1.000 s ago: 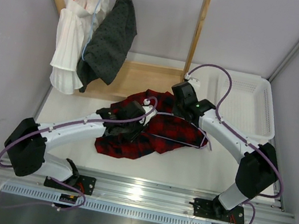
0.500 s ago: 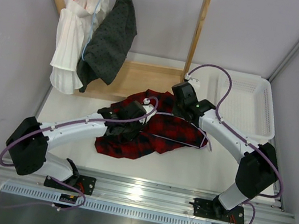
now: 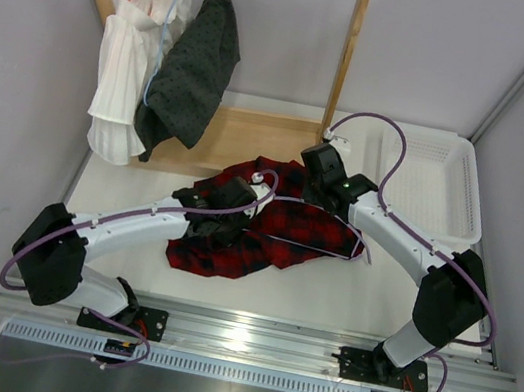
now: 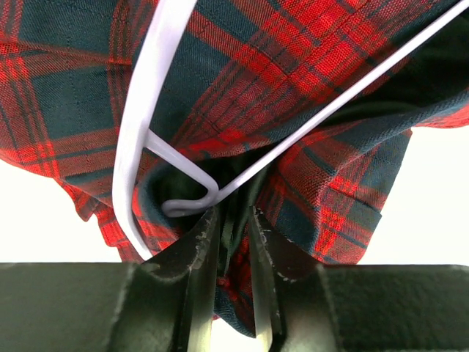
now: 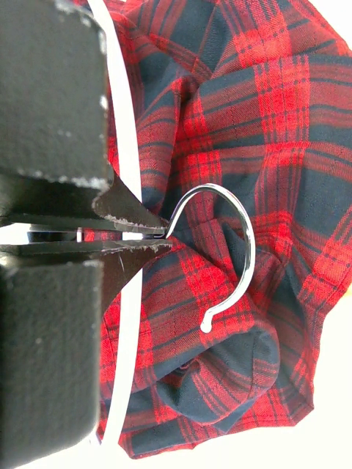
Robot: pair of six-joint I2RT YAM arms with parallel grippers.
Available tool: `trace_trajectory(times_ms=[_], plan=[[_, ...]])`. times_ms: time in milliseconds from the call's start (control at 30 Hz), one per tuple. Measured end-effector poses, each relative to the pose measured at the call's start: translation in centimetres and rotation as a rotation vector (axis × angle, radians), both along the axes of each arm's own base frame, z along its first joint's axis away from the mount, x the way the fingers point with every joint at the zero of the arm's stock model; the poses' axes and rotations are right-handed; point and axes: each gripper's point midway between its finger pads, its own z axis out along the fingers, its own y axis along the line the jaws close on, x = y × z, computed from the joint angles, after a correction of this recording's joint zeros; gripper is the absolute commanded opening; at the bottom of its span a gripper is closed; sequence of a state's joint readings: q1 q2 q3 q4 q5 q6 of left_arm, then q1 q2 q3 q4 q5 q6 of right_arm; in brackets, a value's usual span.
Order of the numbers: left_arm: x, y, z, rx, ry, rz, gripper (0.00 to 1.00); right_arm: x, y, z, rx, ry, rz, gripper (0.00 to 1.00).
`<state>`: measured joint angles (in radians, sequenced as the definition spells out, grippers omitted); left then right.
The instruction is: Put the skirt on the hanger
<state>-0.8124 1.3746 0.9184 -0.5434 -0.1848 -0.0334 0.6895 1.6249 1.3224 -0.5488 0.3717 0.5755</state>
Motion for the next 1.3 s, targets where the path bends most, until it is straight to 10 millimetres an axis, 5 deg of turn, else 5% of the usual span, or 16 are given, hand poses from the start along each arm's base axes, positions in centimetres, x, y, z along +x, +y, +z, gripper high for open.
trace_trajectory(times_ms=[300, 433, 1300], plan=[[-0.1, 0.1, -0.5, 0.017, 0.015, -0.001, 0.16, 0.0, 0.0, 0.0, 0.000, 0.000, 0.000, 0.00], [-0.1, 0.2, -0.7, 0.022, 0.018, -0.003, 0.00, 0.0, 0.0, 0.0, 0.000, 0.000, 0.000, 0.00], [2.8, 3.4, 2.4, -0.158, -0.026, 0.237, 0.00, -0.1, -0.9, 0.9, 0.003, -0.008, -0.016, 0.00]])
